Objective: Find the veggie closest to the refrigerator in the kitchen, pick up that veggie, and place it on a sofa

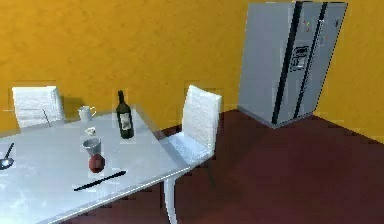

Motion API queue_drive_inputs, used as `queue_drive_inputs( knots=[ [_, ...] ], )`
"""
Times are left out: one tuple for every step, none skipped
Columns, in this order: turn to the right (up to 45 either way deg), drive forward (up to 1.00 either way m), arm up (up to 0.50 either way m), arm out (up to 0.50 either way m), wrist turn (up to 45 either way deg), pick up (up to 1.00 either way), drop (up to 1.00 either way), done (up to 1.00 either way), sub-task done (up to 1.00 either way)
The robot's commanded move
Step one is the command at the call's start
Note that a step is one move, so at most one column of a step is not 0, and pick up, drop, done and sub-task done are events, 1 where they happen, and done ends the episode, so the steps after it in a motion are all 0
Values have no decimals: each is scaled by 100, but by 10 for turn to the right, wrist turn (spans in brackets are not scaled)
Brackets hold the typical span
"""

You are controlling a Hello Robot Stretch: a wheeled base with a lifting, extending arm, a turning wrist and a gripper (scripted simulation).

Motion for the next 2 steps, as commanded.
queue_drive_inputs(
  knots=[
    [0, 65, 0, 0, 0, 0, 0, 0, 0],
    [-450, 0, 0, 0, 0, 0, 0, 0, 0]
  ],
)
